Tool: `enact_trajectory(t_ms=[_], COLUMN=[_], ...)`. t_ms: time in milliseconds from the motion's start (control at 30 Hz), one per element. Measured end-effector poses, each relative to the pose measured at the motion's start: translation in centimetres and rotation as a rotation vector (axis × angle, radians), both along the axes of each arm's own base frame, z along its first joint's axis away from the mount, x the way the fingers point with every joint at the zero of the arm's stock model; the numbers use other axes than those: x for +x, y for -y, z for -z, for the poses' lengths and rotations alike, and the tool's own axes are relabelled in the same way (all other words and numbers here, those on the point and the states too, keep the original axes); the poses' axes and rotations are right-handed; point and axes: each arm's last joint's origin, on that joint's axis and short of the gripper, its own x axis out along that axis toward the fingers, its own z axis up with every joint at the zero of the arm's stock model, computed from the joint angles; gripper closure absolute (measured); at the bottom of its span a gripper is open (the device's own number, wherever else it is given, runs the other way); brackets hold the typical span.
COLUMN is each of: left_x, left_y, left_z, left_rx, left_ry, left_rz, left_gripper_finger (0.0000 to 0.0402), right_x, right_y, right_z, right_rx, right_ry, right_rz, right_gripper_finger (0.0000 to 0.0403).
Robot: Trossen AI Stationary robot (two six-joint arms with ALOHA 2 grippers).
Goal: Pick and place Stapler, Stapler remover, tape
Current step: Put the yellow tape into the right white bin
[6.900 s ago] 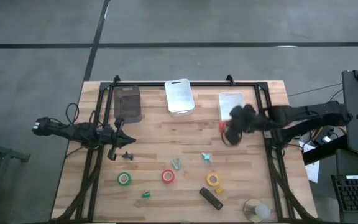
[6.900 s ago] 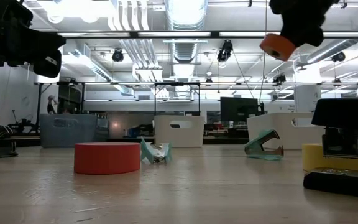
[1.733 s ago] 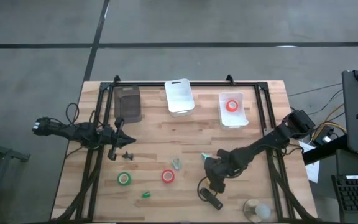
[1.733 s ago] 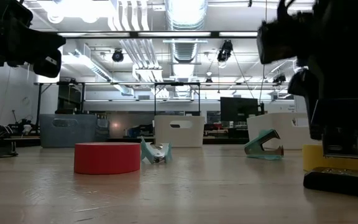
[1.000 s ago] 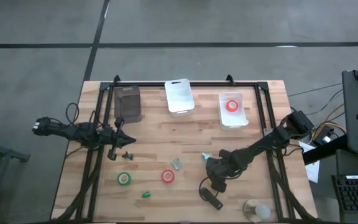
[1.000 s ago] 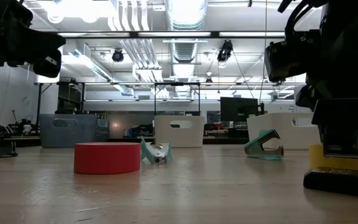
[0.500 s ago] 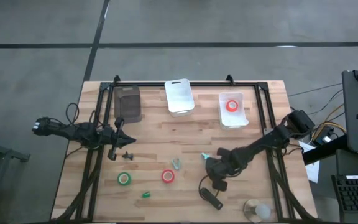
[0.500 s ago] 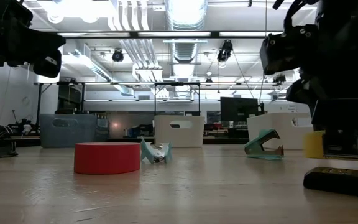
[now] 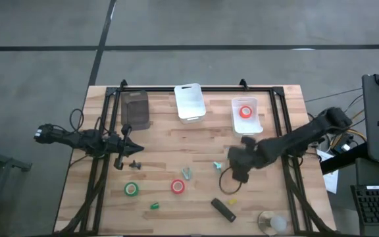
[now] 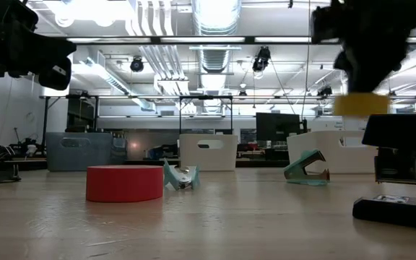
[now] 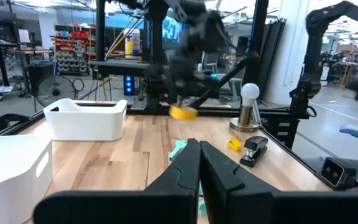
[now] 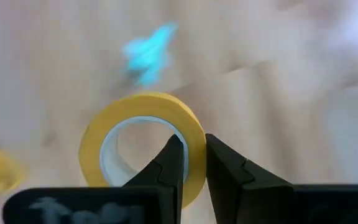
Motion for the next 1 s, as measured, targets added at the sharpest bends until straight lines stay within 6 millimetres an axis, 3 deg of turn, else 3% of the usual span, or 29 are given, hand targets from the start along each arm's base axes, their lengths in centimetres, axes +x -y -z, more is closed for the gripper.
enact_trajectory(t_ms=[267,467,600,800,1000], left_x=[0.0,0.0,0.0,0.0,0.0], left_y=[0.0,0.0,0.0,0.0,0.0], left_z=[0.0,0.0,0.0,0.0,0.0], left_rx=[0.000,0.000,0.000,0.000,0.000], left_ry=[0.000,-0.001,0.000,0.000,-0.001], left_rz=[0.000,0.000,0.000,0.000,0.000], left_gripper_finger=[0.0392,0.0392,0.0392,0.0392,0.0392], right_x=[-2.5,-4.2,-5.6,-6.9,-7.1], right_y=[5.0,9.0,11.3,13.8,15.6], right_z=[-5.1,-6.2,-5.6,-2.6,0.2], right_rx=[-0.213,-0.235,-0.265,-0.284,-0.197], right_ry=[0.289,0.312,0.215,0.069,0.050], right_rz=[0.270,0.468,0.600,0.727,0.712], right_gripper_finger=[0.0352,0.0353,0.0351,0.0354,0.0350])
